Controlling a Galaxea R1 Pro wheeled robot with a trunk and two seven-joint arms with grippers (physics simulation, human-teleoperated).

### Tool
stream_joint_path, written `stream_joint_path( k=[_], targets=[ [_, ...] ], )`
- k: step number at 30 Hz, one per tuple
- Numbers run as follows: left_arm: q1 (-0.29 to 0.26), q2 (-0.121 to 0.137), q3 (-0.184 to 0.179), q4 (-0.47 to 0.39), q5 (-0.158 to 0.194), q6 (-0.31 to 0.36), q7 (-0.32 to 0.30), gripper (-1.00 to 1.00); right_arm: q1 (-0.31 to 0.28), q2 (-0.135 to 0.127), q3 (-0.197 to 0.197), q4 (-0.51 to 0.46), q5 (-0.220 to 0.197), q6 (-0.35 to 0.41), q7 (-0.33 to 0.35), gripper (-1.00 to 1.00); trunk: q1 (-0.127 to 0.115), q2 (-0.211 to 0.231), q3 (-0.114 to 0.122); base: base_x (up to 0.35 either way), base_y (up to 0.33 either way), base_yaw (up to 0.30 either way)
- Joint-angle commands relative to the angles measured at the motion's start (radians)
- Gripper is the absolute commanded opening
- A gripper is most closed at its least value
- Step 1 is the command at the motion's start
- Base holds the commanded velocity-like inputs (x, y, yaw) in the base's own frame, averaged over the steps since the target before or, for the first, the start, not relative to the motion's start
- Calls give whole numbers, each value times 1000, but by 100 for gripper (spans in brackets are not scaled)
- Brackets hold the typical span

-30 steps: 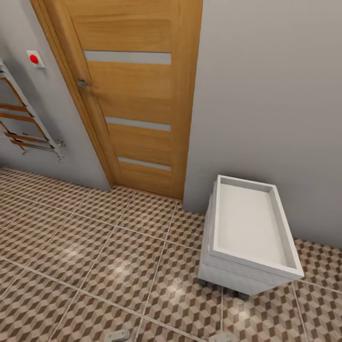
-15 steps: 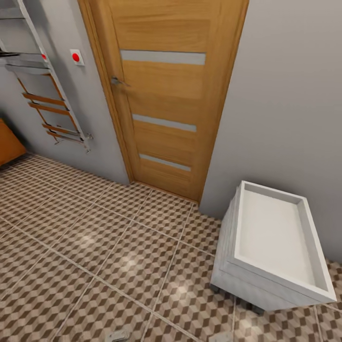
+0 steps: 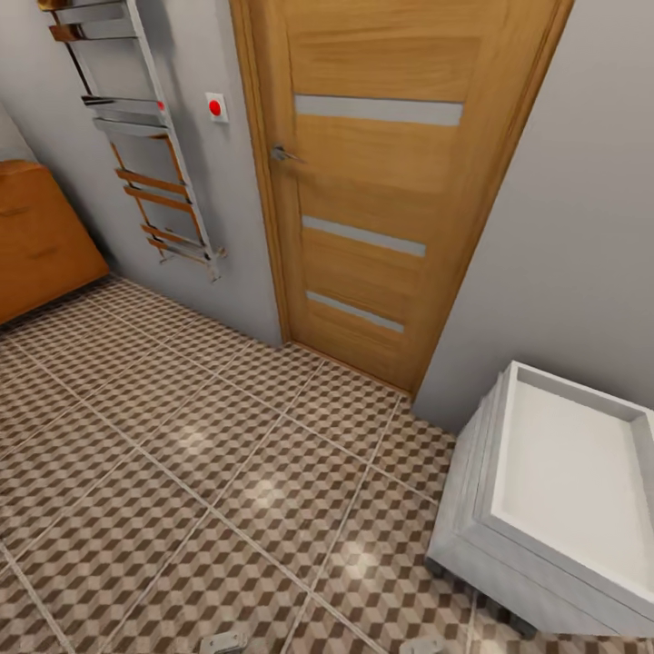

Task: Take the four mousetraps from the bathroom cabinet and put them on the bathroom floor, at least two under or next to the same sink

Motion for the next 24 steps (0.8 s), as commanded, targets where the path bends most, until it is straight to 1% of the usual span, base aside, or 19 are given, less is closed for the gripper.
stream_joint_path(
  k=[1,13,24],
  targets=[
    [-1,0,-8,-3,6,-3,6,100,0,0,7,1,-1,-2,-6,100,0,0,-1,0,0,287],
    [-1,3,-7,-26,6,-3,6,100,0,1,7,0,-2,-2,-7,100,0,0,0,0,0,287],
    [-1,8,-7,-20,6,-3,6,100,0,0,7,0,-2,-3,-7,100,0,0,7,0,0,272]
  ],
)
